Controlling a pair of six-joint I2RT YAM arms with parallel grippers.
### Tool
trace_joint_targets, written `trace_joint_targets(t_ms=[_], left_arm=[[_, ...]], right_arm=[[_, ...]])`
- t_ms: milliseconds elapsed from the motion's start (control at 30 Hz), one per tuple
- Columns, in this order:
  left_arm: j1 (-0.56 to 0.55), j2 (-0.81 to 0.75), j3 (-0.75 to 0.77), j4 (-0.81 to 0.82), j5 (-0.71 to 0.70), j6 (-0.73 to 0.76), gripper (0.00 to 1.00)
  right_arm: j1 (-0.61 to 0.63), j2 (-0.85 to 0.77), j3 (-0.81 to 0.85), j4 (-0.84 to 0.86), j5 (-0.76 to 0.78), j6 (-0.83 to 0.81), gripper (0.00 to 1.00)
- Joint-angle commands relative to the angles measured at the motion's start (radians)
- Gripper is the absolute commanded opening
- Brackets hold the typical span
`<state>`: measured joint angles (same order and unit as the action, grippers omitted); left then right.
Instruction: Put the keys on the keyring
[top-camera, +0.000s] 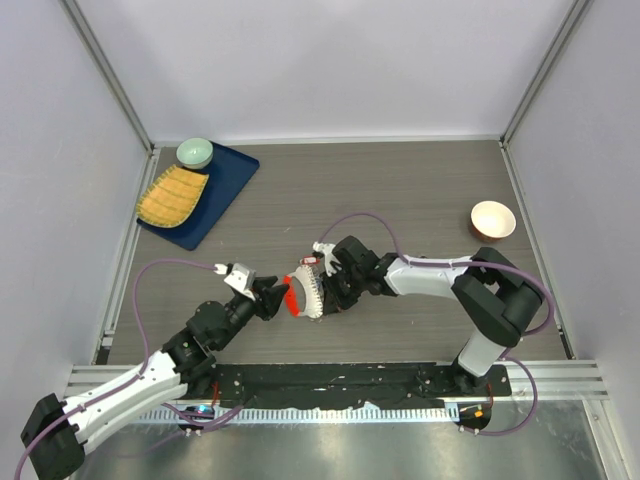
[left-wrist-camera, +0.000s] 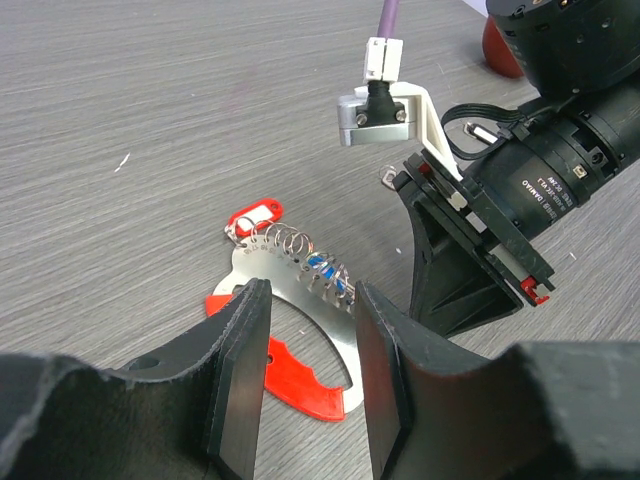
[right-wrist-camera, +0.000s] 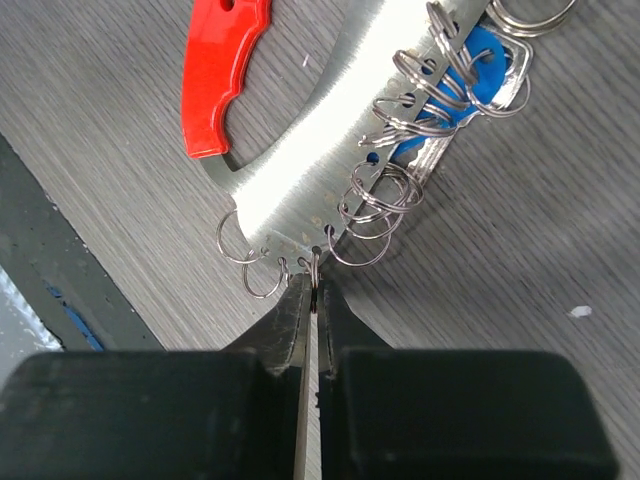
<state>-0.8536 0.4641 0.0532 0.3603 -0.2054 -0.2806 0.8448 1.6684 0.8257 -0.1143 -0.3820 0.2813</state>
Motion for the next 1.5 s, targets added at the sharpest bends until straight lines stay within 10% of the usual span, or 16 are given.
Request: trace_joint_targets(t_ms=[0,533,1000,1467], left_arm=[[-0.002,-0.002,-0.010,0.023,0.015,0.006,0.43],[-0.002,-0.120,-0.036,-0.015,-0.012,0.012,0.43],[-0.002,-0.188,-0.043,-0.054,-0.051,0.001,0.43],[-0.002,-0.160,-0.039,-0.046,-0.048,0.001,0.43]], right_arm=[[0.010,-0.038,0.041,-0.074,0.089,-0.048,0.04],[0.031,0.178,0.323,-0.123,0.073,-0.496,0.01],[0.028,0.056,0.202,-0.070,0.259,-0.308,0.29],[0.030,-0.015,0.104,0.100,0.219,-0.122,0.30]])
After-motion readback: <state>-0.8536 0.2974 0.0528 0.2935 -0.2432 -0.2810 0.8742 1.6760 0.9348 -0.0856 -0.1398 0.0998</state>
